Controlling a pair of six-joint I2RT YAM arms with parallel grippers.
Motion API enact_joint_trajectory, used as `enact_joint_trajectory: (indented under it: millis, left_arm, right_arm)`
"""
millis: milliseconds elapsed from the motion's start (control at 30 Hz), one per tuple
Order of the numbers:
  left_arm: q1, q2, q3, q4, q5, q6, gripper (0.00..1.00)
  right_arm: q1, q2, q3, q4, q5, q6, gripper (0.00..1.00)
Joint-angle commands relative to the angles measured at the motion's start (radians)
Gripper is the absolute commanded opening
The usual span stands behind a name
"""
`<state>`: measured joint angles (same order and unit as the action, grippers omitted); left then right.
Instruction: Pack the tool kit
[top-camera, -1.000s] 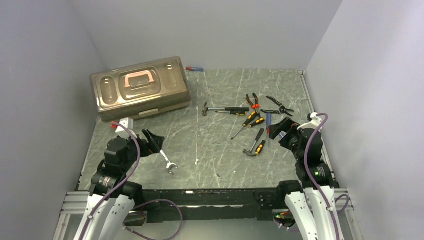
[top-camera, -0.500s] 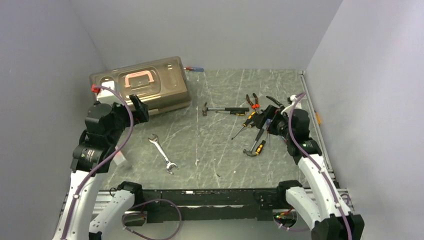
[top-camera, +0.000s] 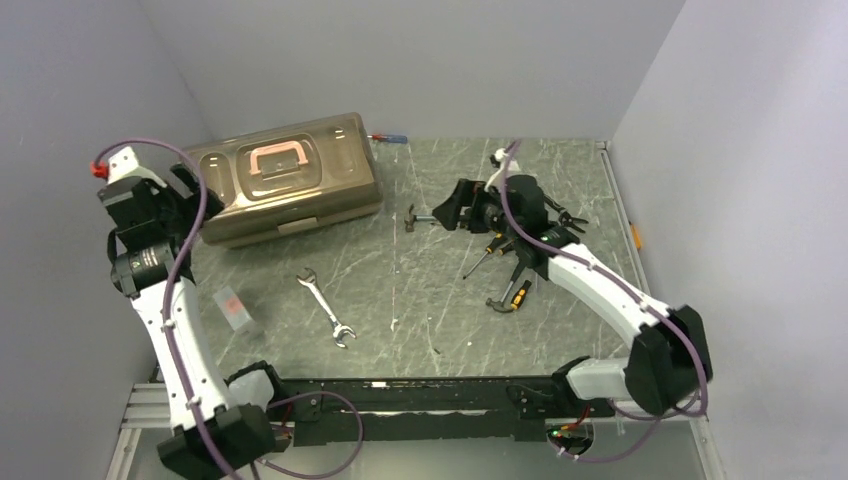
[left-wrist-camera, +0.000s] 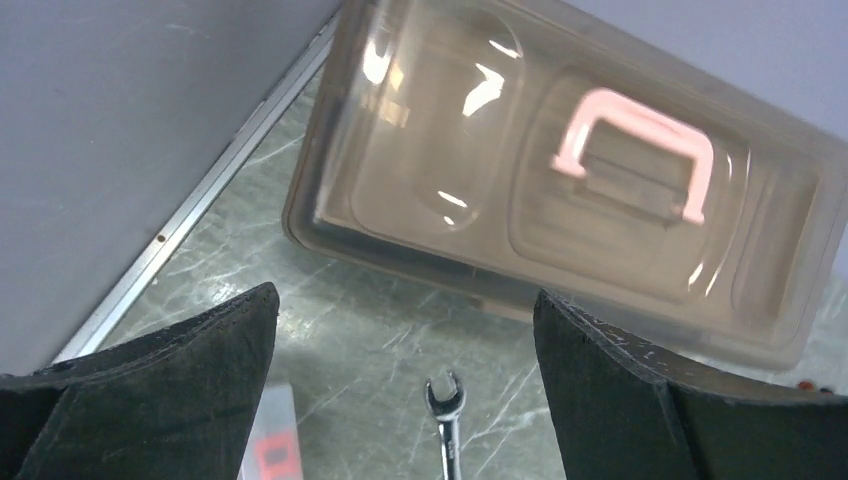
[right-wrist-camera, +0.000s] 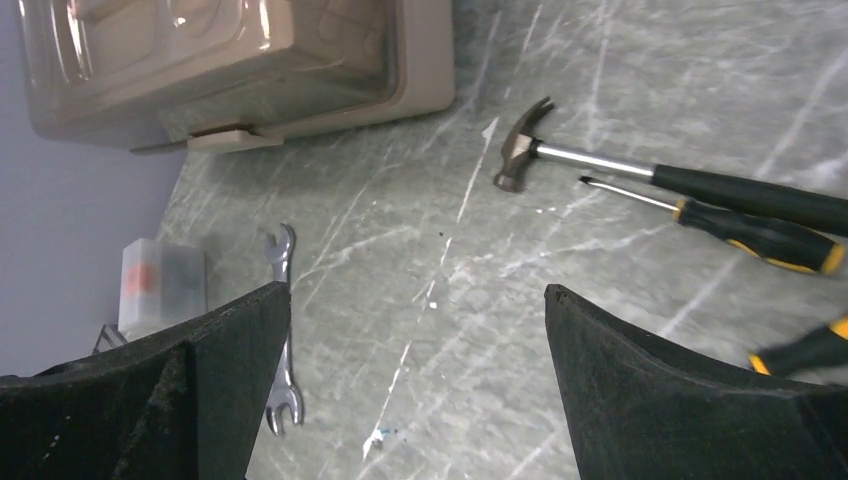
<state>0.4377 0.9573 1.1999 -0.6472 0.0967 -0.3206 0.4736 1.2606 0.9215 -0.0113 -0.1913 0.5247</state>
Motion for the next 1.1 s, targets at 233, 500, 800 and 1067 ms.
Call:
enact_joint_trajectory:
  millis: [233,500,800,1067]
  left_arm:
    - [0.301,0.134,-0.092,0.358,0.472,-0.215,0.99]
    - [0.311,0.276,-0.093,0.406,0.585,-0.223,0.99]
    - [0.265,0.436,-0.080,0.362,0.570,-0.192,0.99]
    - [0.203,0.467,-0.015,0.246,0.375,-0.087,0.97]
  right_arm:
    - [0.121,0.443,0.381,0.175,-0.053,0.044,1.00]
    - [0.131,0.671,0.582,0.288,-0.151,0.053,1.00]
    - [0.144,0.820,0.772,0.194,-0.174,0.039,1.00]
    - [0.137,0.853,0.850,0.092,-0.172,0.006,1.00]
